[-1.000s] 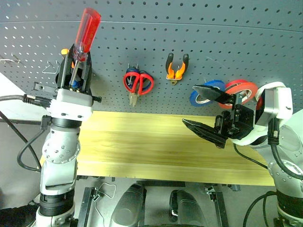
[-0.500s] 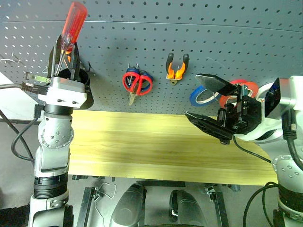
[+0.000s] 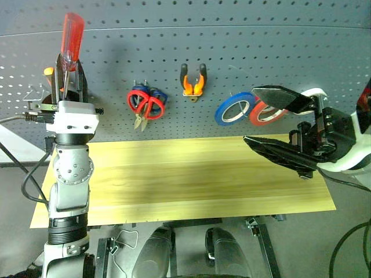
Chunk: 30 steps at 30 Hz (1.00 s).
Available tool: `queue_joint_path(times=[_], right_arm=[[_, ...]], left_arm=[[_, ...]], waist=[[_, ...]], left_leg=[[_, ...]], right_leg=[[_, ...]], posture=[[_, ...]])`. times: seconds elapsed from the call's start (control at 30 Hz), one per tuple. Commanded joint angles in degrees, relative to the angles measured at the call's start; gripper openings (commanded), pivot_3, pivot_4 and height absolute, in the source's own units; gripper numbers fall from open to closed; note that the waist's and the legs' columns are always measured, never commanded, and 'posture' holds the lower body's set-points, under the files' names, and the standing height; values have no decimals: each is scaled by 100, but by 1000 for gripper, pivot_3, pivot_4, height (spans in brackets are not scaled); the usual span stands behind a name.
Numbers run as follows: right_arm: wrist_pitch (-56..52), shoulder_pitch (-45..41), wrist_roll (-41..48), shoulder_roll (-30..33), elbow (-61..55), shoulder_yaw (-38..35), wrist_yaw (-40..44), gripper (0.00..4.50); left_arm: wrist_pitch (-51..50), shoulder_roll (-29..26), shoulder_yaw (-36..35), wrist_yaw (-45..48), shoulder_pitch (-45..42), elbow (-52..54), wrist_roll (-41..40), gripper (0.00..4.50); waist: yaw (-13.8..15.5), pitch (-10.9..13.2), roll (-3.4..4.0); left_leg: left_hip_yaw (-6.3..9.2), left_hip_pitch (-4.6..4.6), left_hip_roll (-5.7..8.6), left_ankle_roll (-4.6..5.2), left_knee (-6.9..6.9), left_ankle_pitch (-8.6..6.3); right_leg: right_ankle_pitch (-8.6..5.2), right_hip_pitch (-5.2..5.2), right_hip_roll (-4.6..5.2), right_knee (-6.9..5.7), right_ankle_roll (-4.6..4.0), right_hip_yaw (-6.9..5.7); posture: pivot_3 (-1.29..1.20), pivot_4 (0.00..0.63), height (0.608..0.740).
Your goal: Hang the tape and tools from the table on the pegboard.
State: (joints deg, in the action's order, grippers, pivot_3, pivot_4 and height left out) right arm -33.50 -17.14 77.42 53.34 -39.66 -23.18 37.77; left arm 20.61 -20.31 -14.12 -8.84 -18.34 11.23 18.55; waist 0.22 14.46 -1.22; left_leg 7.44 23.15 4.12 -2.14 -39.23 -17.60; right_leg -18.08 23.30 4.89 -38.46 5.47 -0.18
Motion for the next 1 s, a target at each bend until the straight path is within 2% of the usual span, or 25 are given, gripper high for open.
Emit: queue_joint_path(times=[0.03,0.2,0.4,0.77,1.0], right_arm=[[-113,-54,359,249,-180,-282,-134,4500],[-305,58,624,525,-128,-532,-181,4500],[-380,148,509,511,-67,-492,-91,4500],[-282,136,279,309,-72,-342,-19,4500],[-272,347,75,293,-90,-447,91,4500]], left_arm=[[-46,118,-34,-149,16,101,-38,734],[-298,242,-177,-136,406,450,60,734],[-570,205,-248,-133,696,956,315,734],[-532,71,104,35,-39,1020,319,734],[-692,-207,-151,132,-277,1196,296,734]], waist=[[-115,31,0],[-289,125,3],[-284,180,2],[-277,196,0],[-273,198,0]], left_leg=[[0,0,0,6,0,-3],[-2,0,0,28,0,-13],[-3,3,-1,33,0,-16],[-4,5,1,31,4,-14],[-3,9,2,27,6,-12]], right_leg=[[0,-1,1,-1,0,0],[0,-1,2,-2,0,1],[0,1,2,1,0,1],[0,1,4,12,1,0],[1,4,5,16,3,-1]], posture=[[-125,315,725],[-153,337,725],[-138,339,725],[-113,320,725],[-109,319,725]])
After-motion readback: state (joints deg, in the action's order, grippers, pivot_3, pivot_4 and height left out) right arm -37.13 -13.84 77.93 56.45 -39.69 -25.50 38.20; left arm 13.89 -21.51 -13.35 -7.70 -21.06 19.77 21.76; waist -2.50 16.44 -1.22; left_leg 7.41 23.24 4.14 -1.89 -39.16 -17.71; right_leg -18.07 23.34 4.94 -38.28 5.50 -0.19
